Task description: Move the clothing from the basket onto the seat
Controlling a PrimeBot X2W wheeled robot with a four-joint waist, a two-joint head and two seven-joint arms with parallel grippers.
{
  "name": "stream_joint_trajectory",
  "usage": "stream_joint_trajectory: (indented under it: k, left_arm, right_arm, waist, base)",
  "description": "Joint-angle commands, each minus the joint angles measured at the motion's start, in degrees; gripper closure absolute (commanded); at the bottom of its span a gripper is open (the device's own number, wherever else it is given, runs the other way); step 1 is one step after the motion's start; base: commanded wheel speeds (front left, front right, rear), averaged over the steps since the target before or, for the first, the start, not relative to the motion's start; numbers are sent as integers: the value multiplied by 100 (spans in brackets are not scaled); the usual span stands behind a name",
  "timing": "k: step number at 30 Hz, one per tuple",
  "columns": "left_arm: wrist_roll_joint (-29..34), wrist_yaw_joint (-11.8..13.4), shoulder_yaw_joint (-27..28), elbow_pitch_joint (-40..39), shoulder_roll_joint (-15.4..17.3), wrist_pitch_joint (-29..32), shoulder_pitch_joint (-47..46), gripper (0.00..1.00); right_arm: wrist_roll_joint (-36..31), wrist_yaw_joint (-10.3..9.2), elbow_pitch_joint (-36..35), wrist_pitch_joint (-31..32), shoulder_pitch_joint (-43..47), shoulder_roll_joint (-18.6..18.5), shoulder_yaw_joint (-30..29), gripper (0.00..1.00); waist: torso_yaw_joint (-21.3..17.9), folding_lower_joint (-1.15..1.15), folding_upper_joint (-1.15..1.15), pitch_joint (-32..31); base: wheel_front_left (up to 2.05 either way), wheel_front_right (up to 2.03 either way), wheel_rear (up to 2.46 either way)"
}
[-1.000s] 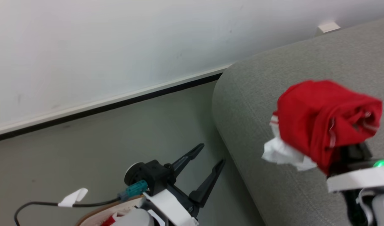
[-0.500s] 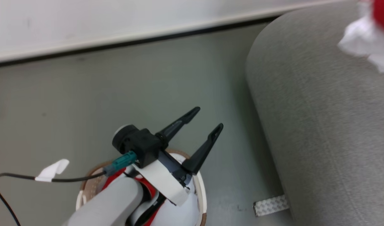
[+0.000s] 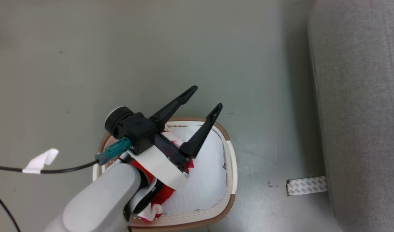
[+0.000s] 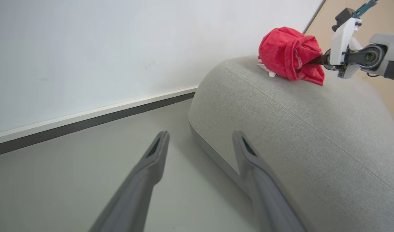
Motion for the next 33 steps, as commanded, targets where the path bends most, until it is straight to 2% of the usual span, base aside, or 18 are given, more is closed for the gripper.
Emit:
stream_joint_trajectory:
  k: [1, 2, 3, 4, 5, 6, 12, 19, 25, 29, 33]
  left_arm:
    - [-28, -18, 13, 37, 6, -49, -13, 0]
    - [-42, -18, 20, 53, -4, -66, 3, 0]
    - [-55, -22, 30, 77, -6, -83, 19, 0]
    - [-63, -19, 38, 102, 3, -98, 33, 0]
    - [-71, -21, 48, 134, 18, -96, 45, 0]
    - [-85, -27, 54, 160, 30, -103, 55, 0]
    - [-153, 16, 118, 292, -12, -167, 182, 0]
    - [-340, 108, 210, 550, -57, -230, 640, 0]
    - [-471, 264, 430, 648, 88, -264, 1151, 0]
    - [-587, 406, 694, 619, 201, -270, 1410, 0]
    - [-702, 615, 1098, 510, 329, -276, 1721, 0]
  right_arm:
    - [-69, -18, 100, 119, 17, -193, -43, 100]
    - [-94, -18, 251, 253, 17, -201, -67, 98]
    - [-109, -18, 336, 311, 7, -191, -89, 62]
    - [-129, -17, 391, 318, -5, -188, -95, 54]
    - [-145, -17, 436, 304, -7, -176, -88, 21]
    - [-152, -17, 467, 292, 4, -158, -71, 0]
    - [-24, -17, 469, 351, 162, -134, 299, 0]
    - [335, -17, 361, 800, 608, -198, 1099, 0]
    - [1044, -17, -423, 767, 1184, -450, 1783, 0]
    - [1467, -17, -1093, 356, 1561, -553, 1968, 0]
    - [1633, -17, -1768, -149, 1976, -449, 2165, 0]
  waist:
    - [42, -2, 0, 6]
    - [45, -2, 0, -22]
    - [43, -2, 0, -51]
    - [36, -2, 0, -78]
    - [28, -2, 0, -109]
    - [16, -2, 0, -145]
    - [-80, -2, 0, -568]
    - [-229, -2, 0, -1622]
    - [-264, -2, 0, -2497]
    - [-164, -2, 0, -2901]
    - [-66, -2, 0, -3151]
  base:
    - [0, 0, 0]
    - [0, 0, 0]
    - [0, 0, 0]
    - [0, 0, 0]
    - [0, 0, 0]
    - [0, 0, 0]
    - [0, 0, 0]
    - [0, 0, 0]
    - [0, 0, 0]
    - [0, 0, 0]
    - [0, 0, 0]
